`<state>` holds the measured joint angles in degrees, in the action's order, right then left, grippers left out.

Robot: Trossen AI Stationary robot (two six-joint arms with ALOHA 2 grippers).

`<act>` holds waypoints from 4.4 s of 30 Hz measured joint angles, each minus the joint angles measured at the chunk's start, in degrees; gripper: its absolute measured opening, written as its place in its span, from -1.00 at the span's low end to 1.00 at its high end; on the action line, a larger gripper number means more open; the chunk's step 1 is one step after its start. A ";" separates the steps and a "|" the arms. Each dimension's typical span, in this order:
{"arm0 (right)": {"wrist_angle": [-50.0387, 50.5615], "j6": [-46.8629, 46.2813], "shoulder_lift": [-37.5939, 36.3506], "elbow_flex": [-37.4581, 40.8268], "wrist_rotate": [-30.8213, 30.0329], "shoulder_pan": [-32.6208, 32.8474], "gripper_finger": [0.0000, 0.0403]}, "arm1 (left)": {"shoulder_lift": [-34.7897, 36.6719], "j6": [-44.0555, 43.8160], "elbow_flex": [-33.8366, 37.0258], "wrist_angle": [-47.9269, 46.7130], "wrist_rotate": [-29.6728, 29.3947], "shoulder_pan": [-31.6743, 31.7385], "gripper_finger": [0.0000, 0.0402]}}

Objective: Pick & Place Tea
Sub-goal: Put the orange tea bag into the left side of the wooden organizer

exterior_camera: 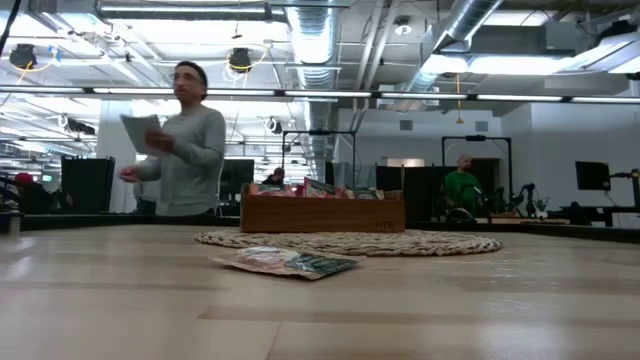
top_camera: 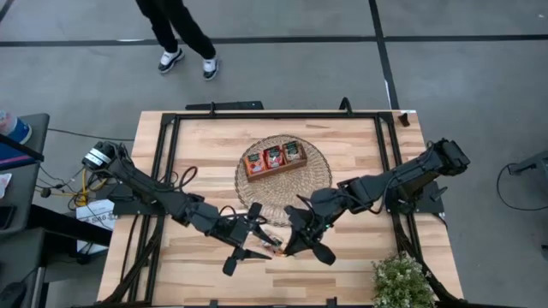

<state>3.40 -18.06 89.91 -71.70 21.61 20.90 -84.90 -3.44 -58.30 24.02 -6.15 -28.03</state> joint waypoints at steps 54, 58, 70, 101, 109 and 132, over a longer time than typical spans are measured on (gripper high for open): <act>24.53 57.58 -0.04 -8.48 -45.53 15.50 -0.56 | -0.15 -26.50 0.02 -6.75 28.29 6.33 -1.00; 24.34 65.55 0.23 -8.48 -50.53 17.93 -0.56 | -0.17 -29.28 0.02 -6.70 28.88 8.17 -1.00; 20.94 85.22 0.42 -8.46 -59.68 19.13 -0.56 | -0.17 -34.62 0.02 -5.87 28.69 11.77 -1.00; 13.50 96.37 5.66 -8.39 -62.64 15.83 -0.76 | -0.20 -34.75 0.02 -6.40 28.65 13.07 -1.00; 14.39 96.09 5.42 -8.44 -68.17 18.36 -0.99 | -0.20 -34.88 0.02 -6.83 28.61 13.07 -1.00; 17.48 95.85 5.43 -8.44 -77.09 22.99 -0.31 | -0.20 -36.12 0.02 -6.83 28.43 13.07 -1.00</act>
<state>20.88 77.79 95.33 -80.14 -55.48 43.89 -85.10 -39.56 -58.28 17.19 22.28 -14.96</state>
